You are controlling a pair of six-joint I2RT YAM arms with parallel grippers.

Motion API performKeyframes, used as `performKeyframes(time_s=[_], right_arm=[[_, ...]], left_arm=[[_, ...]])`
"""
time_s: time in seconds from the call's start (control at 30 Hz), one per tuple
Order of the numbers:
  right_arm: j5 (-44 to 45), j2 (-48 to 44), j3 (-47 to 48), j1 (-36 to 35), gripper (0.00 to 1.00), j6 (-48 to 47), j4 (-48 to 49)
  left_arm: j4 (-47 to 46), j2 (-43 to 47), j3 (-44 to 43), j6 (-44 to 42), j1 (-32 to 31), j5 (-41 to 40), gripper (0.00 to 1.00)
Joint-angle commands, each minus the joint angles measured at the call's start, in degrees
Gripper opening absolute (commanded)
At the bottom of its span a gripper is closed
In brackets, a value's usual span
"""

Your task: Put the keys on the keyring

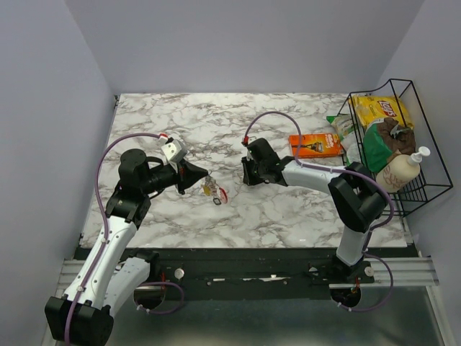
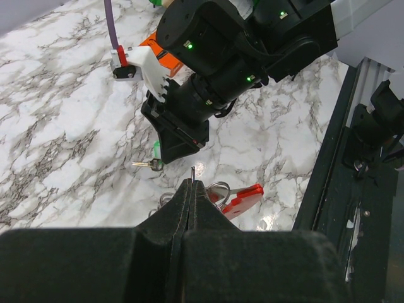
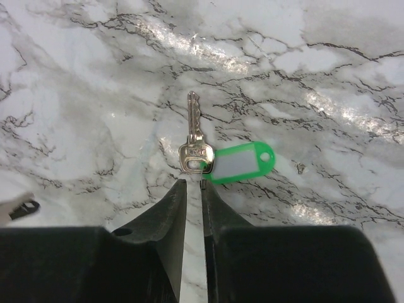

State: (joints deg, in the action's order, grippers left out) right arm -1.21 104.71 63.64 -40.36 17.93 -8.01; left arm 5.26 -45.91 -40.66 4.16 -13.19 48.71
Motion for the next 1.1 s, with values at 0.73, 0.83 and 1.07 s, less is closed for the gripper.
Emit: performKeyframes(time_s=[0.73,0.83,1.07], right_arm=[[2.3,4.5,-0.4,0.4,0.12,-0.9,2.0],[2.7,3.5,-1.5,0.4,0.01,-1.0,3.3],[4.1,-3.0,-3.3,0.5,0.01,-6.1,3.4]], left_arm=[[-2.0,1.2,0.5,0.6,0.3,1.7,0.0],[-1.8,1.4,0.6,0.5,0.3,1.6,0.0],[-1.3,1.8,0.4,-0.4,0.3,1.6,0.0]])
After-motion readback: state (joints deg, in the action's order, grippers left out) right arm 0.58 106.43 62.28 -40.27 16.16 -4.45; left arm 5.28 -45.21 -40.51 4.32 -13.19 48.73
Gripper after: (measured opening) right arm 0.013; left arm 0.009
